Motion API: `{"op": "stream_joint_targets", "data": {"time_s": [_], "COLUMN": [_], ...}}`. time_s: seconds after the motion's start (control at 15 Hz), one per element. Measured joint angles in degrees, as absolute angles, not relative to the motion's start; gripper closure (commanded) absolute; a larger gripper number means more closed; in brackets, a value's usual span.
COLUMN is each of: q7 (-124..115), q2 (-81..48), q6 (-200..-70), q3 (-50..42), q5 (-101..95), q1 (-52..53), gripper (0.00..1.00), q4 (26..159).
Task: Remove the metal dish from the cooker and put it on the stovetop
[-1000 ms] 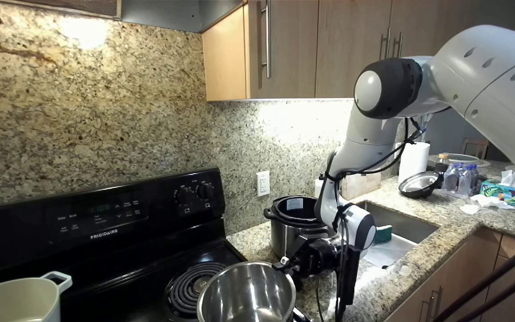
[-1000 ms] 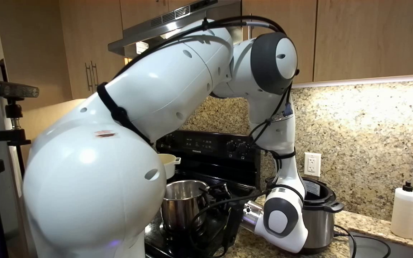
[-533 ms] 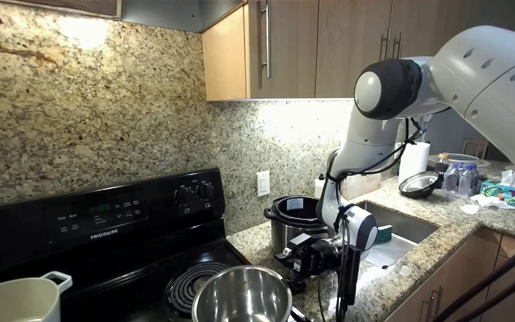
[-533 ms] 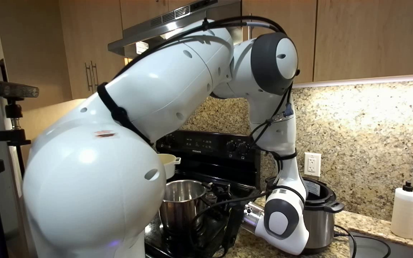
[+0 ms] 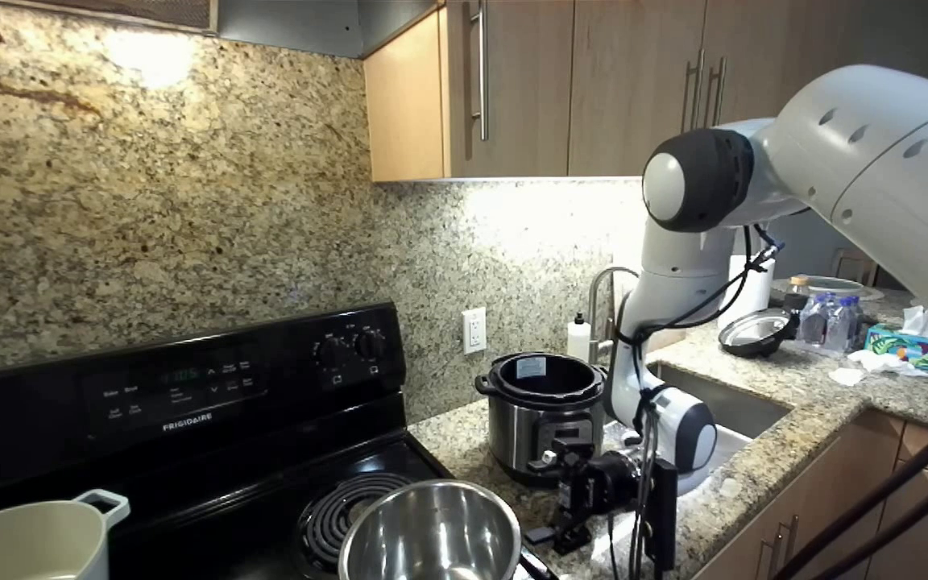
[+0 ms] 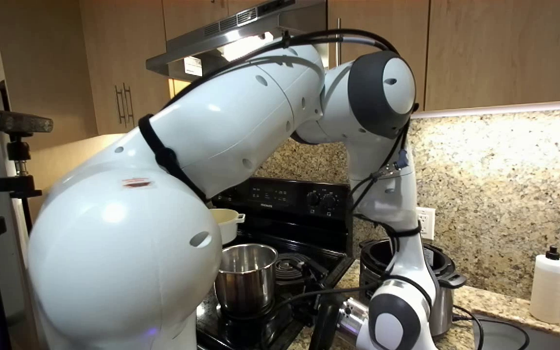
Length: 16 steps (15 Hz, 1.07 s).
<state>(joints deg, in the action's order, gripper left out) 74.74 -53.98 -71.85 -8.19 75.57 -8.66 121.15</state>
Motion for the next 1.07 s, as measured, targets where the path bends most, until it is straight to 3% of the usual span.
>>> {"op": "stream_joint_targets", "data": {"time_s": [0.47,1.07], "q7": [75.0,80.1], "q2": [-60.3,-52.4], "q6": [-68.9,-67.9], "q3": [-11.3,-14.6], "q5": [81.5,82.0], "q1": [-16.1,-14.7], "gripper": [0.00,0.00], "q4": [122.9,127.8]}}
